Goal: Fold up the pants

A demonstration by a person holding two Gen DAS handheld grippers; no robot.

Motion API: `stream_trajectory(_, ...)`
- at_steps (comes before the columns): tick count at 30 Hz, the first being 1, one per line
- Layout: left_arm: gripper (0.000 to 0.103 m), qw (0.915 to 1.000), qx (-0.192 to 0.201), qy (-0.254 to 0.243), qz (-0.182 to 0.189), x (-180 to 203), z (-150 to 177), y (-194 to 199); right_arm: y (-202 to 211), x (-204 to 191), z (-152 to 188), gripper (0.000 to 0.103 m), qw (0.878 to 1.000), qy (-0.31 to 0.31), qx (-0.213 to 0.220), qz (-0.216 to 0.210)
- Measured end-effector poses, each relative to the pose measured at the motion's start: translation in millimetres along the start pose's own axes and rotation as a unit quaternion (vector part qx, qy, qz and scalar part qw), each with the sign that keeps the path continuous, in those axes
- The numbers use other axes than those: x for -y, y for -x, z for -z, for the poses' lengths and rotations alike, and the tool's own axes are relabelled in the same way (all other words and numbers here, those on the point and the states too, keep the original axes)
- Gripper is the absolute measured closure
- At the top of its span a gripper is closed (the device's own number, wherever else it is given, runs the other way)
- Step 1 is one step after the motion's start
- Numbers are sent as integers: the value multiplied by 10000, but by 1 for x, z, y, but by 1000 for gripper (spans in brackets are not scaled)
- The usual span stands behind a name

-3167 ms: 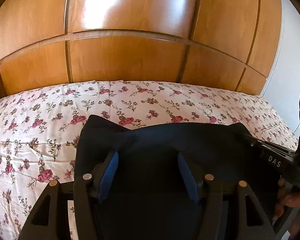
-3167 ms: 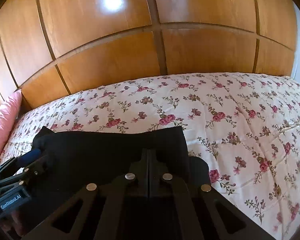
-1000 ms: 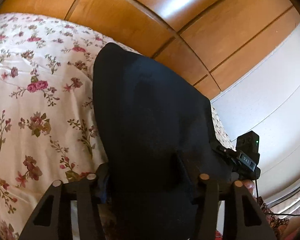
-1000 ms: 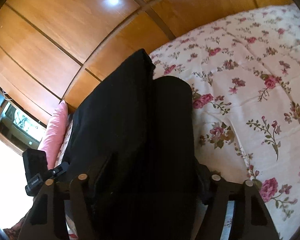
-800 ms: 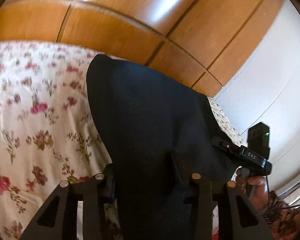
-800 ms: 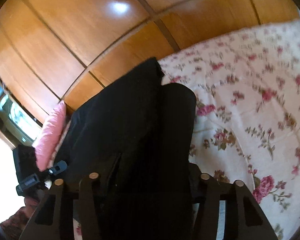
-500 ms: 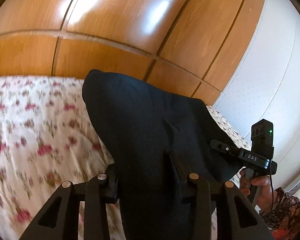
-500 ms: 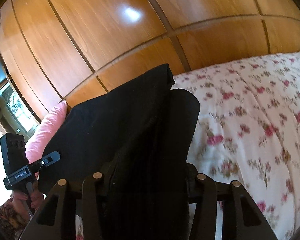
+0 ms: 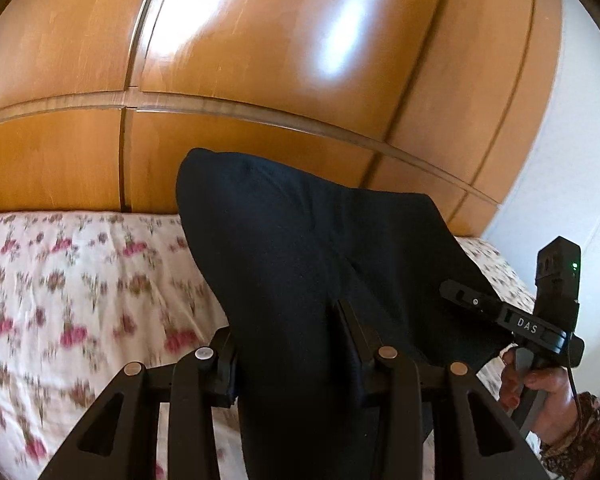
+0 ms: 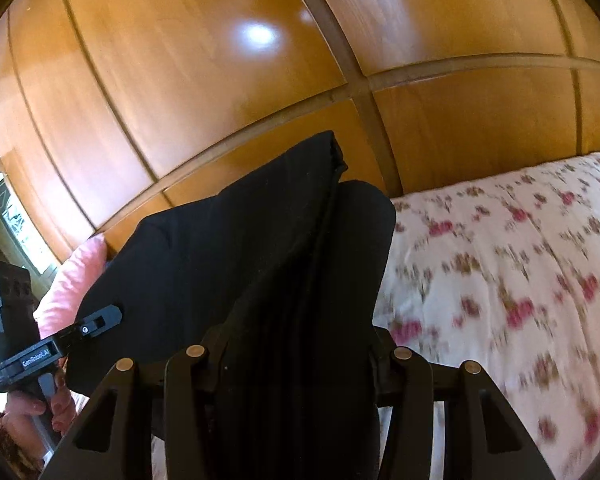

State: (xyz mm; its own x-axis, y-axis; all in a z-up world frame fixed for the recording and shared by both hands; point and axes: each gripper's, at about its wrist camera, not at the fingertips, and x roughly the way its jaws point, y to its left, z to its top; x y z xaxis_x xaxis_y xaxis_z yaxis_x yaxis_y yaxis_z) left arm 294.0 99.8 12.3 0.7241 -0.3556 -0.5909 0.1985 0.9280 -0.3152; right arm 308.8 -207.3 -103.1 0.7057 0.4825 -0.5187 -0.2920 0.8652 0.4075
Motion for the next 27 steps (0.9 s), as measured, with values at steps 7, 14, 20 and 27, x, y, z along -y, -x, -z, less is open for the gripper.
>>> stream_trajectory(7, 62, 9990, -253, 84, -366, -27, -12, -59, -49, 17, -21, 54, 9995, -72, 13, 299)
stream_trajectory(14, 37, 9985, -1, 534, -95, -61, 16, -73, -69, 51, -7, 42, 9980, -593, -26, 201)
stream_trajectory(20, 36, 9982, 79, 557, -206, -58, 19, -67, -68, 40, -6, 37, 9978, -355, 56, 550)
stream_trajectory(27, 36, 9892, 495, -163, -1371, -21, 27, -46, -64, 23, -5, 27, 9915, 74, 234, 1278)
